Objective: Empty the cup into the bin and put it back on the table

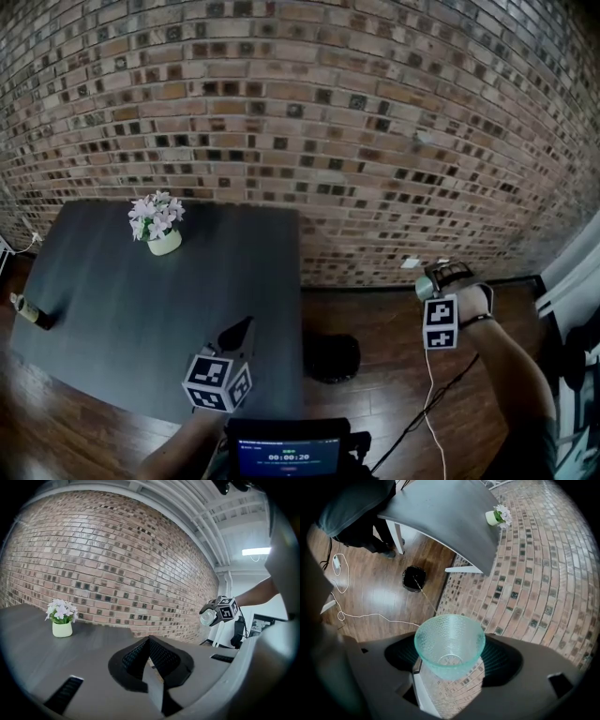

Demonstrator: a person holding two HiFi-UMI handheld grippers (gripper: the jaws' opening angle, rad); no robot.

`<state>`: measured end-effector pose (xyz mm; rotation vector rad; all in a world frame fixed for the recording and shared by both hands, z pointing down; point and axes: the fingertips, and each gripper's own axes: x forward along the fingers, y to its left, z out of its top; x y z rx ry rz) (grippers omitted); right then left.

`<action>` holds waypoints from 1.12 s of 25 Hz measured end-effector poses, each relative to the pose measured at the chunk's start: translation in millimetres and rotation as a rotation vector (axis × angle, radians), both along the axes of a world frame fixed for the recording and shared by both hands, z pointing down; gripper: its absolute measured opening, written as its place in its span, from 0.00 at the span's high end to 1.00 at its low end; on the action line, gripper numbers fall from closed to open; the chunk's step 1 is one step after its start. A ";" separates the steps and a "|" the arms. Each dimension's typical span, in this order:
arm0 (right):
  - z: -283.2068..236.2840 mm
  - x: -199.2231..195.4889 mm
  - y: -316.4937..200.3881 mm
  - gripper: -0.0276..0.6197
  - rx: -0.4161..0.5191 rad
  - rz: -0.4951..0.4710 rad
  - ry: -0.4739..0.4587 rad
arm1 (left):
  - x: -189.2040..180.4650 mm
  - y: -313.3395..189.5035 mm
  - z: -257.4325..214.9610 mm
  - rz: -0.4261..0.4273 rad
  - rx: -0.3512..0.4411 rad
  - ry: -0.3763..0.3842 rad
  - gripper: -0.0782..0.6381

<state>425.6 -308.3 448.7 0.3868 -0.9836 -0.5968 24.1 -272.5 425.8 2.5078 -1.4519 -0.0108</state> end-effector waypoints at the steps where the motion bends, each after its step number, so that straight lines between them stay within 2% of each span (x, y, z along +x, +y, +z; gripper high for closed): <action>1: 1.5 1.7 0.7 0.35 -0.002 0.002 0.003 | -0.5 0.3 0.0 -0.001 -0.001 -0.001 0.89; 5: 4.0 1.6 1.7 0.35 0.000 0.008 -0.011 | -2.1 0.4 -1.0 -0.004 -0.001 -0.003 0.89; 10: 0.6 -0.3 -0.7 0.35 0.047 0.062 -0.111 | -4.0 1.7 0.0 -0.006 0.000 -0.004 0.89; 12: 0.7 0.8 -1.1 0.35 0.080 0.108 -0.195 | -6.5 2.2 0.4 -0.011 0.002 -0.004 0.89; 16: 2.6 -3.4 0.5 0.35 0.159 0.187 -0.423 | -13.3 3.8 -2.4 -0.015 0.012 -0.011 0.89; 23: 7.7 -5.2 5.4 0.35 0.240 0.304 -0.809 | -21.8 7.9 -6.4 -0.022 0.018 -0.027 0.89; 28: 0.4 -14.3 8.6 0.35 0.286 0.350 -0.995 | -20.1 14.6 -6.4 -0.011 0.016 -0.040 0.89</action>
